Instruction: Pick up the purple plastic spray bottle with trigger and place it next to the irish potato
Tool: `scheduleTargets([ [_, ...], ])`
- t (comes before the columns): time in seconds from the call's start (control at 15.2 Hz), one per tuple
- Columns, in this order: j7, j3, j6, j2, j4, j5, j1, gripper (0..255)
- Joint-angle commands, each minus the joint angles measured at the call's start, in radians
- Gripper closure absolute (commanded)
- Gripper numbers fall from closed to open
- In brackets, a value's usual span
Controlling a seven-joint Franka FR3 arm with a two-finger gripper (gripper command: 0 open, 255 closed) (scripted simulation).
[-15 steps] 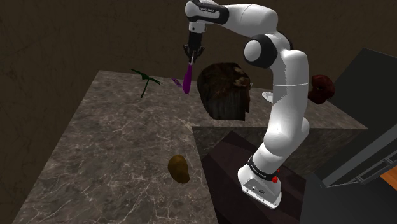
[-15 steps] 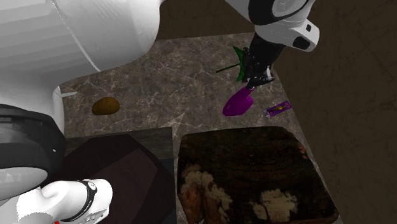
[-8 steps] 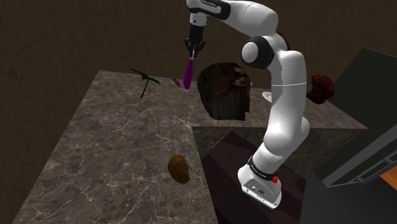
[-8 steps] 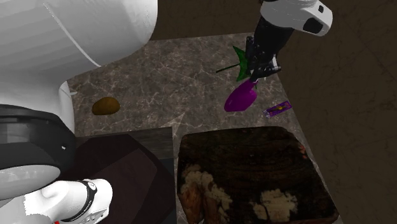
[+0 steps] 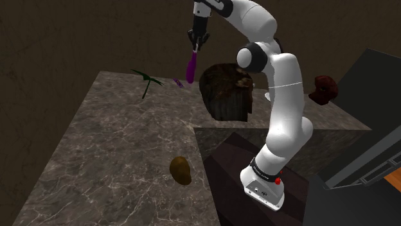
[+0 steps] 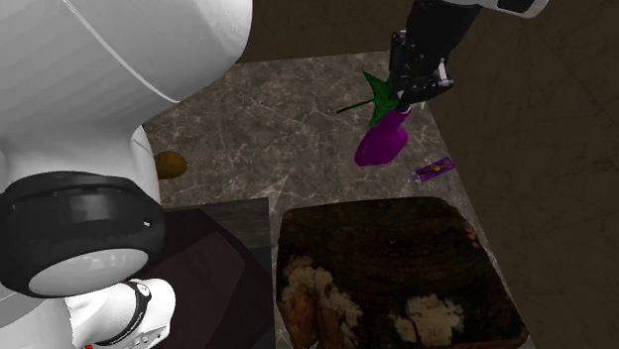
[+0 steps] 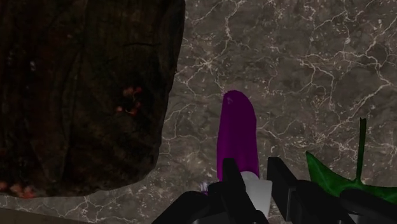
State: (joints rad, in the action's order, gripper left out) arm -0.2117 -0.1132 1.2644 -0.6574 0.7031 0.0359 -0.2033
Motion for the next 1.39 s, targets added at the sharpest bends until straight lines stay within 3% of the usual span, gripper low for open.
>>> scheduleTargets([
  [0.0, 0.001, 0.002, -0.074, -0.066, -0.138, 0.005, -0.011, 255],
  [0.07, -0.01, 0.0, -0.006, 0.042, 0.037, -0.003, 0.014, 255],
  [0.13, -0.024, 0.0, 0.025, 0.106, 0.133, -0.008, 0.033, 255],
  [0.4, -0.084, 0.01, 0.082, 0.284, 0.369, -0.024, 0.096, 255],
  [0.79, -0.187, 0.045, 0.095, 0.467, 0.565, -0.039, 0.172, 255],
  [1.32, -0.343, 0.113, 0.056, 0.635, 0.696, -0.036, 0.26, 255],
])
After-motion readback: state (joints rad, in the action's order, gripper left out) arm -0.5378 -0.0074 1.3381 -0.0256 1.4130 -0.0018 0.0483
